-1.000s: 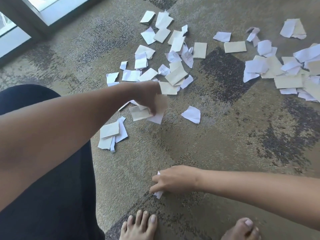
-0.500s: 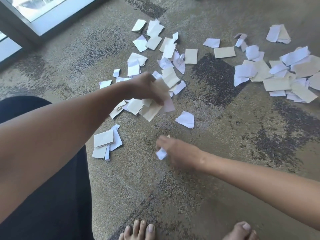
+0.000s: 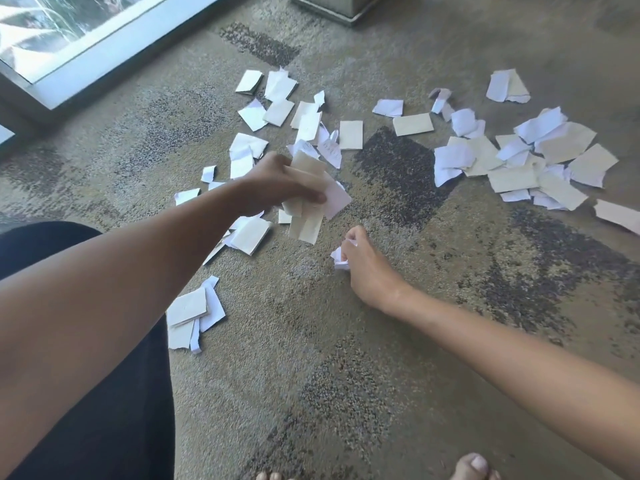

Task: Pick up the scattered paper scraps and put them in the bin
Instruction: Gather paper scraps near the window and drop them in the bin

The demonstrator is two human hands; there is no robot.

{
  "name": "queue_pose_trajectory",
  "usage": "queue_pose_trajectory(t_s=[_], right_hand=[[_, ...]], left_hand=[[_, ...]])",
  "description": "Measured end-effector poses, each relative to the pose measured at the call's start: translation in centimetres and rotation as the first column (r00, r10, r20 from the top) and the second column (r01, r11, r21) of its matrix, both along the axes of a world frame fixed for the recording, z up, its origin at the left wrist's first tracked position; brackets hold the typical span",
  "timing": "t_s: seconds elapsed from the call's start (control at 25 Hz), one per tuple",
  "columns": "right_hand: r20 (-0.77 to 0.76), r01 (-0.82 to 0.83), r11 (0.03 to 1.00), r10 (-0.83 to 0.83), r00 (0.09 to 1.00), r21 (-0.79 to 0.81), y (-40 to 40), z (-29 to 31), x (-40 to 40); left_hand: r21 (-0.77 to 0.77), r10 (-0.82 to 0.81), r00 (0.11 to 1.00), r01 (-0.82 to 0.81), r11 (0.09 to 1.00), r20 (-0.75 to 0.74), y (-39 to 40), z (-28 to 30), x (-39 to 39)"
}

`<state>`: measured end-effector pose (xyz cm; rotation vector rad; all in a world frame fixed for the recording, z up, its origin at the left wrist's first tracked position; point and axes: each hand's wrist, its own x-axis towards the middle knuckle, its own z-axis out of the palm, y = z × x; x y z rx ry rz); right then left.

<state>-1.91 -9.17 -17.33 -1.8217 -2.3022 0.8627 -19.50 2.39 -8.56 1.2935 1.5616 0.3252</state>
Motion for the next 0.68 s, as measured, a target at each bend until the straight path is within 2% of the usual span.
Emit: queue_pose_trajectory(t_s=[0.12,0.28,0.48,0.6,0.68], right_hand=[[-0.059,0.037,0.999,-0.039,0.997,-0.034,0.6,-0.6,0.9],[-0.169,0.268,0.949,-0.296,0.94,-0.168,3.8,0.5,4.4],[-0.327,0.581,0.801,-0.593,0.736,-0.143,7.6,5.8,11.2],[-0.528,0.708,0.701,-0.634,0.566,-0.083,8.9,9.0,15.3],[-0.61,0.765,0.644,-0.61,0.506,-0.009,9.0,11.4,18.0]], left_hand=[[0.01,0.06,0.99,-0.062,0.998,0.128,-0.1,0.9,2.0],[-0.01,0.167,0.951,-0.171,0.985,0.26,0.1,1.5,4.8],[-0.056,0.268,0.855,-0.271,0.961,0.444,-0.5,2.7,9.9],[-0.04,0.249,0.822,-0.267,0.963,0.513,-0.7,4.3,13.8],[-0.034,0.242,0.782,-0.273,0.961,0.575,-0.8,5.9,16.6]])
